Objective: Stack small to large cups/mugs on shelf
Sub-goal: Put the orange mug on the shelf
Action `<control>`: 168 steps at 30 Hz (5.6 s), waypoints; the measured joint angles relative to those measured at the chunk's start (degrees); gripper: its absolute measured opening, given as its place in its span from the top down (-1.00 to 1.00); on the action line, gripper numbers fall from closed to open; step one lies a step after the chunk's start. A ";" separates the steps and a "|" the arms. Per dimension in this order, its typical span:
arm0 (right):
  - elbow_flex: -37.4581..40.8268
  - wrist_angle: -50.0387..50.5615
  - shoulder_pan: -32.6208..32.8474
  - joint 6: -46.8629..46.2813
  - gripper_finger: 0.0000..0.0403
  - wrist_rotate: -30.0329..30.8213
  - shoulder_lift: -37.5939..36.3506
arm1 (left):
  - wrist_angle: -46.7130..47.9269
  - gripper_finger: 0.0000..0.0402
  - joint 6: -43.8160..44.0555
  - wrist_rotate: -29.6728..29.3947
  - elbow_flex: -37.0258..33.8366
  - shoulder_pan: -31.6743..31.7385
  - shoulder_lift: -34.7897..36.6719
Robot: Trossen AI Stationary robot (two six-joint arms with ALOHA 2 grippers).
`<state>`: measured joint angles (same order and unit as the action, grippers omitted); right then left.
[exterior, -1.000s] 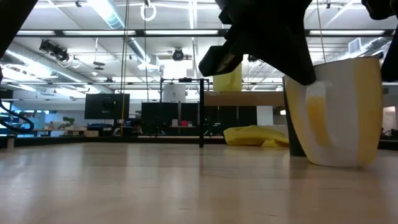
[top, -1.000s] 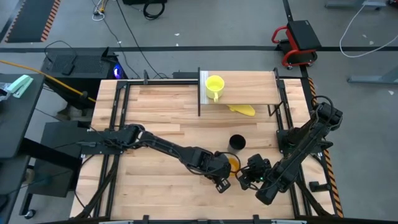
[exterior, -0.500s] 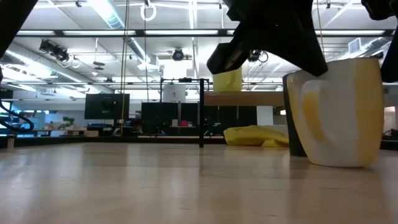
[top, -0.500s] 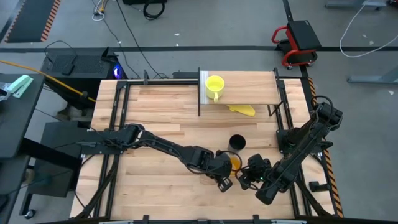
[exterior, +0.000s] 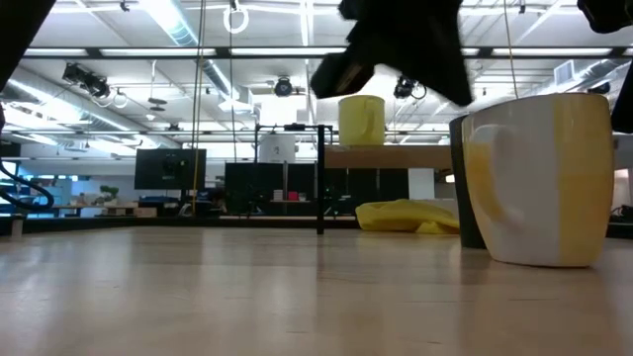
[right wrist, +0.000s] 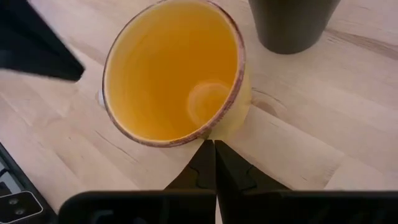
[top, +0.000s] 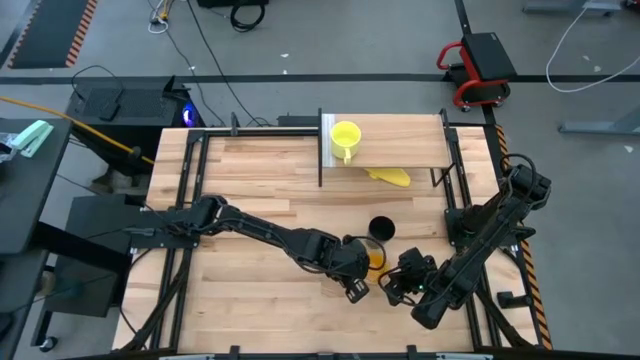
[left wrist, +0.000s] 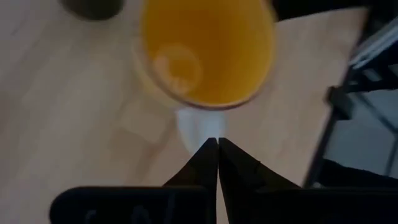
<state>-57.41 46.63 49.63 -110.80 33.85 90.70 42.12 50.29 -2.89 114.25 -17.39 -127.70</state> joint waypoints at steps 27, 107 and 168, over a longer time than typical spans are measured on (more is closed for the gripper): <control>0.00 0.09 -0.02 0.00 0.99 0.17 0.00 | -1.89 0.89 0.56 0.19 -0.03 -0.08 -2.64; -0.02 -2.91 -4.46 7.34 0.95 -2.36 0.04 | -10.56 0.88 1.99 1.35 0.01 -1.19 -3.51; -0.04 0.46 -3.75 19.01 0.96 -6.46 -26.59 | -2.62 0.85 1.39 4.38 0.01 -3.53 -1.77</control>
<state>-57.45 47.09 45.88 -91.79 27.39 64.10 39.50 51.68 1.49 114.26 -20.92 -129.47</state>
